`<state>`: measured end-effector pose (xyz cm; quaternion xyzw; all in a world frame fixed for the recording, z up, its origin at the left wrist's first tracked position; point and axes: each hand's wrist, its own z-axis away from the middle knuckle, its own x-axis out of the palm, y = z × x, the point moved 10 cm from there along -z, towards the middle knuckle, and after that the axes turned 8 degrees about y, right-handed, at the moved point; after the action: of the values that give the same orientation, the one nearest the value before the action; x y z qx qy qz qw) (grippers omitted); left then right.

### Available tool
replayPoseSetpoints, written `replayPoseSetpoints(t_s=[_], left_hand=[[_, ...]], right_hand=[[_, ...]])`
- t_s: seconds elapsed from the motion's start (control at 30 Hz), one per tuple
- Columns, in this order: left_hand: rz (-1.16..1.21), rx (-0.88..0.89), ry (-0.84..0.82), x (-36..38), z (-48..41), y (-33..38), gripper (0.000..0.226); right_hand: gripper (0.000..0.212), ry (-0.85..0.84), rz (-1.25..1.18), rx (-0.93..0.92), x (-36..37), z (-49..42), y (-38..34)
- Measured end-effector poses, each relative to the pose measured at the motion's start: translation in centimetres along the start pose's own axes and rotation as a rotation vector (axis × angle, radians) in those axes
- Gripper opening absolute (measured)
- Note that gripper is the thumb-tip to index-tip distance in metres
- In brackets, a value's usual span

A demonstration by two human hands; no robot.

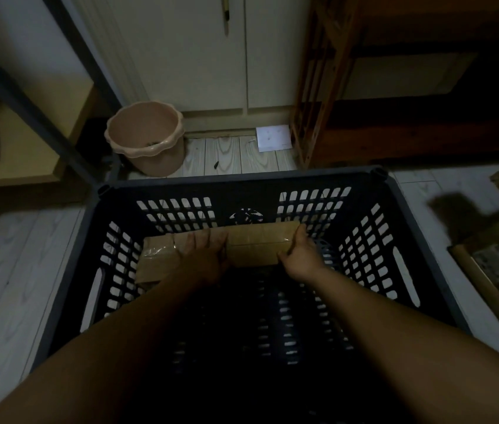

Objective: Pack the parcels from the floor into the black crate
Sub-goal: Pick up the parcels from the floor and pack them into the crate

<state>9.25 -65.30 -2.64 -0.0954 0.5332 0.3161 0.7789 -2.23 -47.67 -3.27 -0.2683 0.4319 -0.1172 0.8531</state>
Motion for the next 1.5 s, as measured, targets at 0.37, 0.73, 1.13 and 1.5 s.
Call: replayPoseSetpoints(t_s=[0.37,0.73,1.13,1.5], left_hand=[[-0.044,-0.055,-0.233,-12.4,10.0,-1.3,0.087],[0.023,-0.141,-0.125,-40.8,30.1,7.4,0.074],[0.135,0.173,0.008,-51.3,44.6,22.0,0.077],[0.17,0.395,-0.016,-52.5,53.7,39.1,0.076]], right_hand=[[0.071,-0.137,0.03,0.008,-12.2,13.3,-9.0],[0.042,-0.174,-0.004,0.007,-34.5,31.3,-21.4],[0.065,0.129,0.048,0.03,-51.4,50.3,-17.1],[0.06,0.336,0.038,0.166,-63.2,65.0,-4.9]])
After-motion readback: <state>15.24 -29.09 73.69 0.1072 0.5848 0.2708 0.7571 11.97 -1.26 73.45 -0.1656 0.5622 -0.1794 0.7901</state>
